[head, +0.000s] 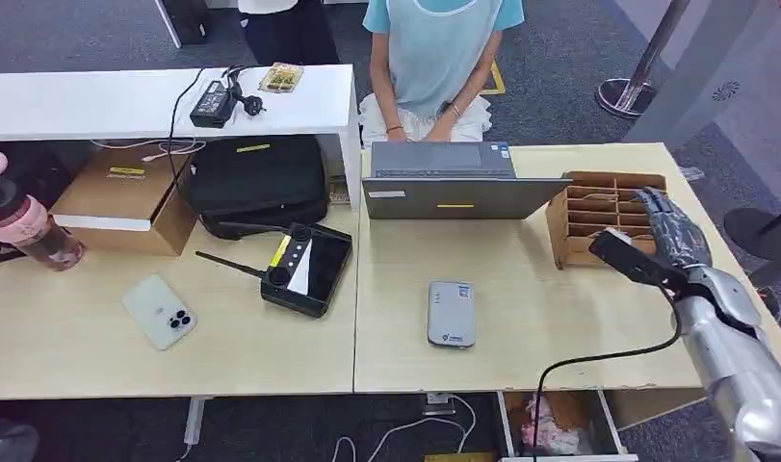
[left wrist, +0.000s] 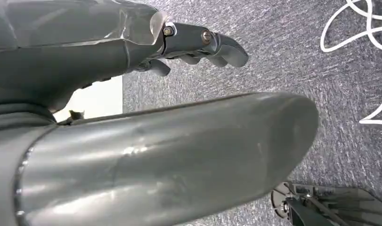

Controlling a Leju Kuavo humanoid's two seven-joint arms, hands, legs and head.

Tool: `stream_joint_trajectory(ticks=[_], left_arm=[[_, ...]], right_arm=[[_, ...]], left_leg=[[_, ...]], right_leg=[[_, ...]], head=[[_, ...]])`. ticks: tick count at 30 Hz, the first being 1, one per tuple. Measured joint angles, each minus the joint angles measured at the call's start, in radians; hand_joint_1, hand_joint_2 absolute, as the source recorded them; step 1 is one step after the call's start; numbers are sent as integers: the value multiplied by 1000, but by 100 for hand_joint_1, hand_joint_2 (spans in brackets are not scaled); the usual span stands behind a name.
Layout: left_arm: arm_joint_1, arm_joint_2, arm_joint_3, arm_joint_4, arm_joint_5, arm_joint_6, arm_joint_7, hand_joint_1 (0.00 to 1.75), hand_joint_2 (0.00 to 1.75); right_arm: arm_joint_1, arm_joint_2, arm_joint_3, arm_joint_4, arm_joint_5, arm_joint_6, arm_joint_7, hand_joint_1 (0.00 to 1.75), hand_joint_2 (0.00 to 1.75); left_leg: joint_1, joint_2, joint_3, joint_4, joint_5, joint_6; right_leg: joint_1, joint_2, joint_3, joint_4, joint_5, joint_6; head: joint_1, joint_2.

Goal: Pass the card to the sensor for recognition and then transmit it.

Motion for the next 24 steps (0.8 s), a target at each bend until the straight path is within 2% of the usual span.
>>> stream_joint_trajectory(ticks=[7, 11, 17, 24], left_arm=[[0, -1, 0, 0, 13, 4, 7, 0, 0], [1, -4, 7, 0, 26, 14, 13, 0, 0], [5, -4, 15, 0, 42, 24, 15, 0, 0], [9, -4, 17, 0, 31, 21, 10, 0, 0]], right_arm=[[5, -6, -24, -53, -14, 0, -17, 0, 175], [39, -30, -50, -139, -59, 12, -31, 0, 175], [131, -105, -121, -323, -192, 28, -60, 0, 175], [283, -180, -231, -529, -232, 26, -41, 0, 175]], left_leg=[[0, 0, 1, 0, 0, 0], [0, 0, 1, 0, 0, 0], [0, -1, 0, 0, 0, 0], [0, -1, 0, 0, -1, 0]], right_leg=[[0, 0, 0, 0, 0, 0], [0, 0, 0, 0, 0, 0], [0, 0, 0, -1, 0, 0], [0, 0, 0, -1, 0, 0]], head=[[0, 0], [0, 0], [0, 0], [0, 0]])
